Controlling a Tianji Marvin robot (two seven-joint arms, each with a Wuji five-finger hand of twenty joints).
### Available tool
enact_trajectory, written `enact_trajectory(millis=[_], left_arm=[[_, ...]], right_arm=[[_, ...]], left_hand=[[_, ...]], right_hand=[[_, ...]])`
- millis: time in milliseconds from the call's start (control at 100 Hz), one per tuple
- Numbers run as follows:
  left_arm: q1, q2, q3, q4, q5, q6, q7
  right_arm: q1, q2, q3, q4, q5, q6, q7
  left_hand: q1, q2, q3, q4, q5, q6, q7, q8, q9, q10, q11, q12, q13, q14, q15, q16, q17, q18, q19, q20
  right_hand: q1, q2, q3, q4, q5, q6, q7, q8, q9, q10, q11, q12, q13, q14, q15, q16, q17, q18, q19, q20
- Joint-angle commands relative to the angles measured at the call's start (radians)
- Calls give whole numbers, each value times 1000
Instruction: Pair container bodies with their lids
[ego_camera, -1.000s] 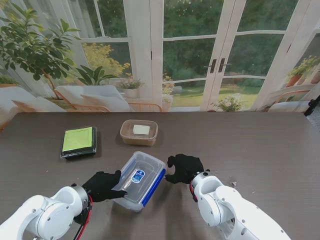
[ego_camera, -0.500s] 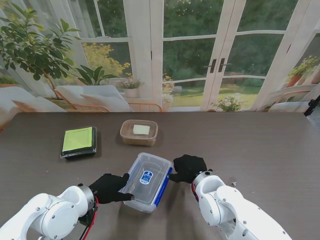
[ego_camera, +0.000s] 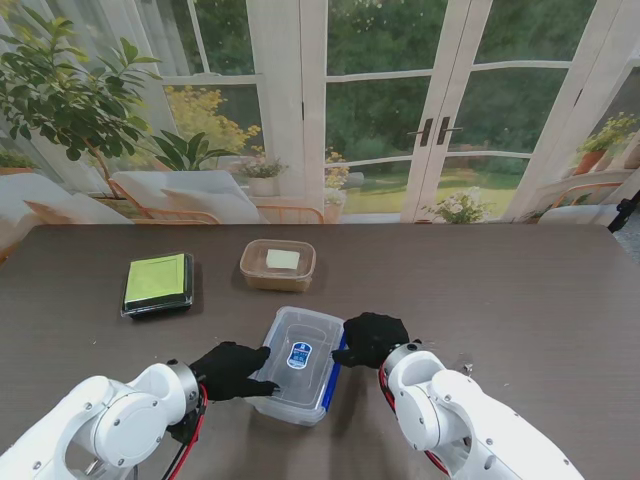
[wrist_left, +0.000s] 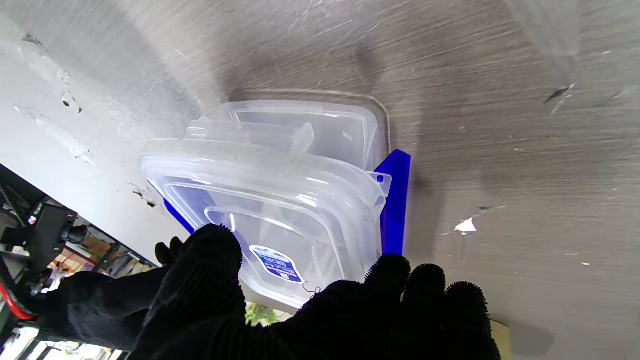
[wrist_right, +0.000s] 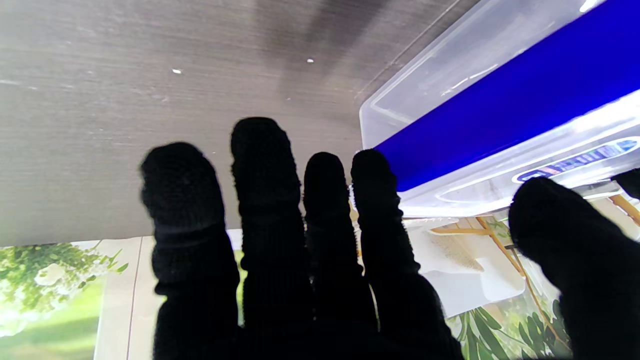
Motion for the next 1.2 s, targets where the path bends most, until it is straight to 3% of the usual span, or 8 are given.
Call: enact_trajectory(millis=[0,380,1190], left_arm=[[-7,-9,21,4,-14,-11,-21],[-77,-8,88,45,-61,-11,-19],[-247,-28,239,178,-204,-35,65]], right_arm=[[2,-5,-5,8,4,-4,10],[68,-8,-28,65,64,-39,34],[152,-5,-74,148,126,-177,68]], left_hand=[[10,48,-14,6,31,-231,23,7,3,-136,-8,-6,21,6,10,7,7,2,5,17],[23,54,-15,5,41,-230,24,8,7,-134,-10,-5,23,6,11,7,9,3,5,17],[48,64,-16,4,53,-227,26,7,18,-131,-8,-5,27,-6,10,6,5,3,5,20]], right_hand=[[-34,27,-17,25,-65,-91,-59,-22,14,4,2,21,38,8,17,14,-270,30,52,-10],[-29,41,-3,26,-105,-113,-68,-31,-2,2,-2,28,24,5,23,20,-285,24,47,-12],[-9,49,34,21,-208,-137,-63,-33,-58,-22,15,31,-15,-24,33,25,-320,2,33,-5]])
